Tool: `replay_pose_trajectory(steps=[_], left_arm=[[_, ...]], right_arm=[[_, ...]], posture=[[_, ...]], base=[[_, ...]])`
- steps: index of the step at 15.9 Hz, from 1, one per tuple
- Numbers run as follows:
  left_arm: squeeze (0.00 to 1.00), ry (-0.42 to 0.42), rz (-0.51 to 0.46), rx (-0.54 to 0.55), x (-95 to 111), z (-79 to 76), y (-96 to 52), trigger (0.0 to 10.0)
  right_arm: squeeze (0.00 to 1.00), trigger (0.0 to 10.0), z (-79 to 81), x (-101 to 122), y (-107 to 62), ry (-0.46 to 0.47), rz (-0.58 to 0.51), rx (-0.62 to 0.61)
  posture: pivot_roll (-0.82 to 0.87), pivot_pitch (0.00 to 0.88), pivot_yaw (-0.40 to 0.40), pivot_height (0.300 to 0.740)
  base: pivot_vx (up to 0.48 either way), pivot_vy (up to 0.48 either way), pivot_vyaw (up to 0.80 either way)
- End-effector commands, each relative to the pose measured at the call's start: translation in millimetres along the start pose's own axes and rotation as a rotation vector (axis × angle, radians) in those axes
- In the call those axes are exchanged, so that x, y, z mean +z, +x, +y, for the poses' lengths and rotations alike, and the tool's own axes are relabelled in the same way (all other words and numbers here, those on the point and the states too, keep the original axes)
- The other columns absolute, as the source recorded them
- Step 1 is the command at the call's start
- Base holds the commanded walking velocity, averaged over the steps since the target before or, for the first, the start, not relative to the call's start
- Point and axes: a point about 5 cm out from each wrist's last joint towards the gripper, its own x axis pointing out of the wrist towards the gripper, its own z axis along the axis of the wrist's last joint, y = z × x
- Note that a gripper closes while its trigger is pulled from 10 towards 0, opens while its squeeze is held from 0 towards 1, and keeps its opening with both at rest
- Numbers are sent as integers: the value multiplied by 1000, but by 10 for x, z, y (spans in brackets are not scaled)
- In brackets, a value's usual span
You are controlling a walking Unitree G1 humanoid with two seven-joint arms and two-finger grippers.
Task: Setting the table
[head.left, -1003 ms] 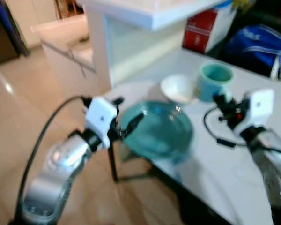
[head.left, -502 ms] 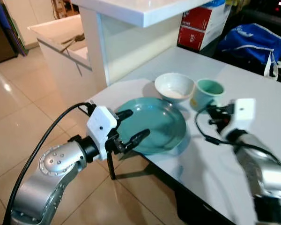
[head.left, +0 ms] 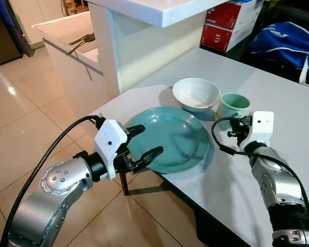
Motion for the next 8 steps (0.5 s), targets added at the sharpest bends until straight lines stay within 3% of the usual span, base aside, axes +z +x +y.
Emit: replay_pose_trajectory(steps=[1, 7, 8], left_arm=[[0, 7, 0, -21, 29, -22, -11, 10000], [0, -16, 8, -60, 14, -58, -2, 10000], [0, -19, 9, -66, 15, -75, -6, 10000]], right_arm=[[0, 10000, -38, 48, -3, -28, -25, -6], [0, 10000, -35, -276, -40, 34, 65, 3], [1000, 10000, -38, -303, -42, 41, 72, -1]], posture=[[1, 6, -11, 740], [3, 4, -4, 740], [4, 4, -6, 740]], base=[[0, 0, 0], [0, 0, 0], [0, 0, 0]])
